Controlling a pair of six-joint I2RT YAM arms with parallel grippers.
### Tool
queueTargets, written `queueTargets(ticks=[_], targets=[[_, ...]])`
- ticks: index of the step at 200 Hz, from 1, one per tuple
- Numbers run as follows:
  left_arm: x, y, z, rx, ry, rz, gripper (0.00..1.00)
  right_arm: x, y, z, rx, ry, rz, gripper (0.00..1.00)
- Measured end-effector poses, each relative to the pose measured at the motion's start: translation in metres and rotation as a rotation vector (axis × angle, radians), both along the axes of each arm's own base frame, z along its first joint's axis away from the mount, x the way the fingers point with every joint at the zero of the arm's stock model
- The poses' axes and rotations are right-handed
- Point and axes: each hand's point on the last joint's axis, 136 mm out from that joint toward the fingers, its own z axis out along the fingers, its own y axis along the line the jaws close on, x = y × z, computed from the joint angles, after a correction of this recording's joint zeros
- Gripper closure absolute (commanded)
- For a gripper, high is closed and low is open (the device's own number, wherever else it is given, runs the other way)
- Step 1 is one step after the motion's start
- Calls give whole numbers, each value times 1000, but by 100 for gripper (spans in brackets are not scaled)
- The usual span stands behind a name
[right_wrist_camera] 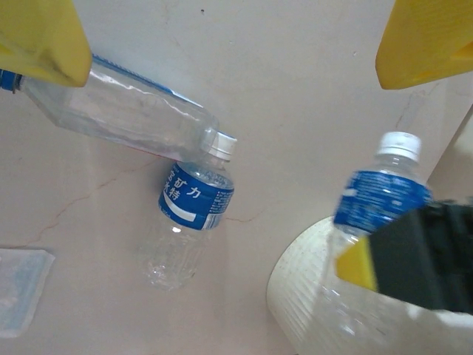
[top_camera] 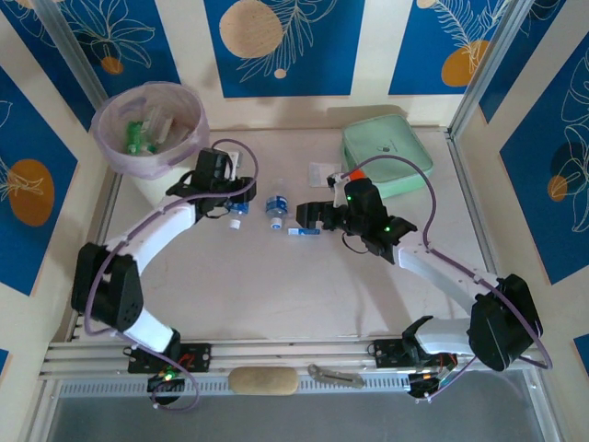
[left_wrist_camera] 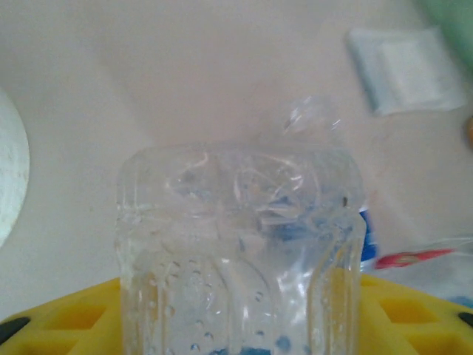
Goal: Put the plastic bottles in the bin
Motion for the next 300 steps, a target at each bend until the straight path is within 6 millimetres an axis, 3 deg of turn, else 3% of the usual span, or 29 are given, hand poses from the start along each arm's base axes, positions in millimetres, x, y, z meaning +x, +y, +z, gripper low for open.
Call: queueTargets(ticks=[30, 68, 87, 122, 155, 189, 223, 255, 300], targets=[[-6, 0, 45, -55, -107, -13, 42, 1, 1, -5, -5, 11, -1, 1], [-6, 17, 97, -67, -228, 8, 40, 1, 1, -4, -4, 9, 0, 1], [1, 39, 131, -53, -310, 50, 40, 1, 1, -4, -4, 9, 0, 1], [14, 98, 197, -5, -470, 179, 39, 1, 1, -4, -3, 10, 0, 1], [19, 143, 235, 57, -559, 282, 39, 1, 2, -4, -1, 8, 3, 1], [36, 177, 251, 116, -595, 360, 39, 1, 2, -4, -1, 8, 3, 1], [61, 208, 250, 155, -592, 433, 39, 1, 2, -4, -2, 9, 3, 1], [87, 228, 244, 201, -575, 470, 39, 1, 1, -3, -1, 8, 2, 1], [108, 244, 218, 270, -498, 481, 37, 0, 1, -2, 1, 7, 2, 1]])
